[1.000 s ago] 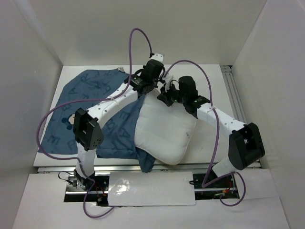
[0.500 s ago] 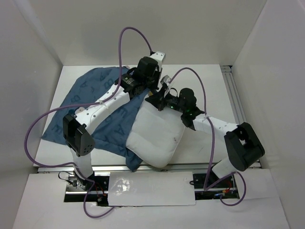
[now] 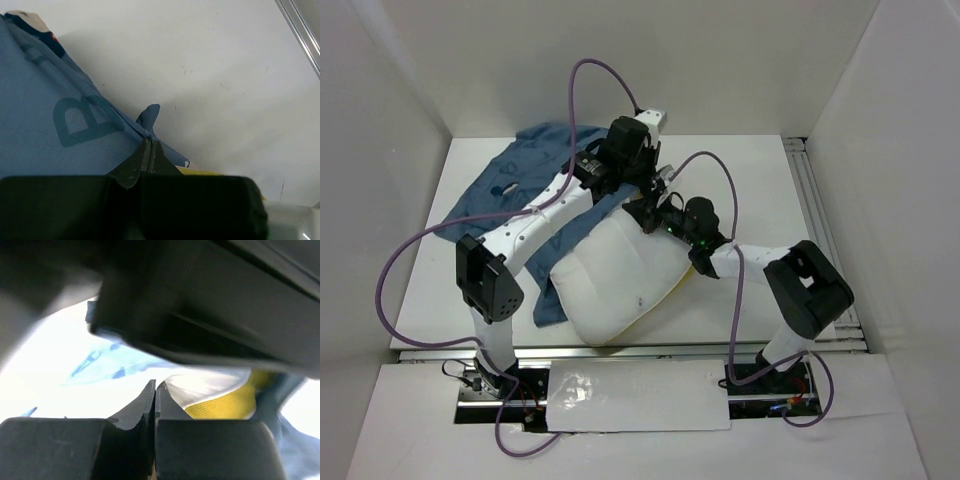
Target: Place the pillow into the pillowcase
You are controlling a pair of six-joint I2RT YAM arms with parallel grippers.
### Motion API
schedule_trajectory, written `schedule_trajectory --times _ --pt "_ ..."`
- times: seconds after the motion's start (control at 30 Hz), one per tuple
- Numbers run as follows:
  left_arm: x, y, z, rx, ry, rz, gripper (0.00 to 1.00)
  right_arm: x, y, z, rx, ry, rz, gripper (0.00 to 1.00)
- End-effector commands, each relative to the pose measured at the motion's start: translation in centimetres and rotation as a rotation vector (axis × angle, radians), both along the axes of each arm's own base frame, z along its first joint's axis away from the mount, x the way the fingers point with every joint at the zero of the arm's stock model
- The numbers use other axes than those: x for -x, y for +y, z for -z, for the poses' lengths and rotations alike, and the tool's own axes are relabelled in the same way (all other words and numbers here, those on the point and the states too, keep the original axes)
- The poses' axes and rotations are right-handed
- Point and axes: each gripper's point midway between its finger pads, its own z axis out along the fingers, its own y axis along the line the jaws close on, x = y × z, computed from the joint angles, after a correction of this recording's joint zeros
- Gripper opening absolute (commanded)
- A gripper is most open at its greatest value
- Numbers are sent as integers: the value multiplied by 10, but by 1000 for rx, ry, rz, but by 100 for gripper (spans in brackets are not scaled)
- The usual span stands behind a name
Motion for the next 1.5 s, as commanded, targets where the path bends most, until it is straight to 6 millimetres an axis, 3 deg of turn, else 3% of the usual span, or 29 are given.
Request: schedule_trajectory --times 0.0,0.07,0.23,0.27,0.33,0.37,0.43,0.47,0.5,0.57,0.63,0.67,0.7,0.77,0.8,0.87,0.9,0.93,0.97,1.0,1.03,1.1,1.17,1.2,1.23,1.3,1.33,1.4,1.47 --pt "28 -54 -36 172 -13 157 0 -32 -11 6 -8 36 148 0" --pt "25 -54 -30 168 -4 140 0 -46 -25 17 1 69 221 0" --pt "26 -56 -5 127 56 145 0 -74 -33 41 77 180 314 3" --pt "24 -55 7 103 77 133 15 -74 -33 45 87 192 314 11" --pt "20 -51 20 64 97 101 36 -63 -37 50 84 215 302 32" --pt "19 -45 21 63 117 83 43 -57 -40 39 64 205 302 51" --pt "12 -34 23 64 129 53 51 -46 -52 46 80 241 312 63" --pt "15 -32 32 45 153 51 54 -40 -57 31 67 225 324 68" --pt "13 -23 30 55 158 29 58 -34 -64 40 100 263 339 80" --pt "19 -6 31 45 166 -8 71 -25 -73 29 113 277 360 100" --pt "23 13 31 37 164 -73 82 -12 -81 38 182 334 361 100" --pt "33 25 12 67 142 -104 86 -6 -86 27 187 321 360 100" --pt "44 39 32 37 178 -138 88 7 -84 34 224 354 347 100" --pt "60 66 35 55 187 -256 93 22 -84 18 244 318 331 100" --pt "85 91 46 55 204 -306 93 34 -81 23 278 332 299 100" --pt "105 129 61 72 229 -440 93 58 -56 11 330 293 178 100" --pt "128 150 100 69 321 -526 93 74 -47 15 367 325 122 100" --pt "143 168 94 130 311 -568 93 89 -25 4 373 309 56 100" --pt "152 190 107 137 330 -642 93 97 -16 5 395 314 36 100" --pt "172 209 142 127 395 -728 94 103 -6 14 430 329 20 100" --pt "183 220 141 172 383 -755 94 118 11 11 450 321 -24 100" --pt "206 237 174 180 446 -820 94 127 30 25 487 347 -51 100" --pt "217 246 185 200 459 -848 94 147 57 27 502 343 -118 100" --pt "220 255 184 238 441 -889 94 148 66 46 548 356 -108 100" --pt "226 261 194 229 449 -905 94 156 79 47 571 346 -121 100" --pt "227 270 199 248 439 -949 95 155 87 62 616 360 -92 100" --pt "230 275 206 235 441 -969 95 152 91 81 647 399 -72 100" --pt "227 282 211 243 429 -1002 97 146 97 87 661 413 -72 100" --pt "225 286 222 198 441 -1007 99 147 97 109 711 453 -66 100"
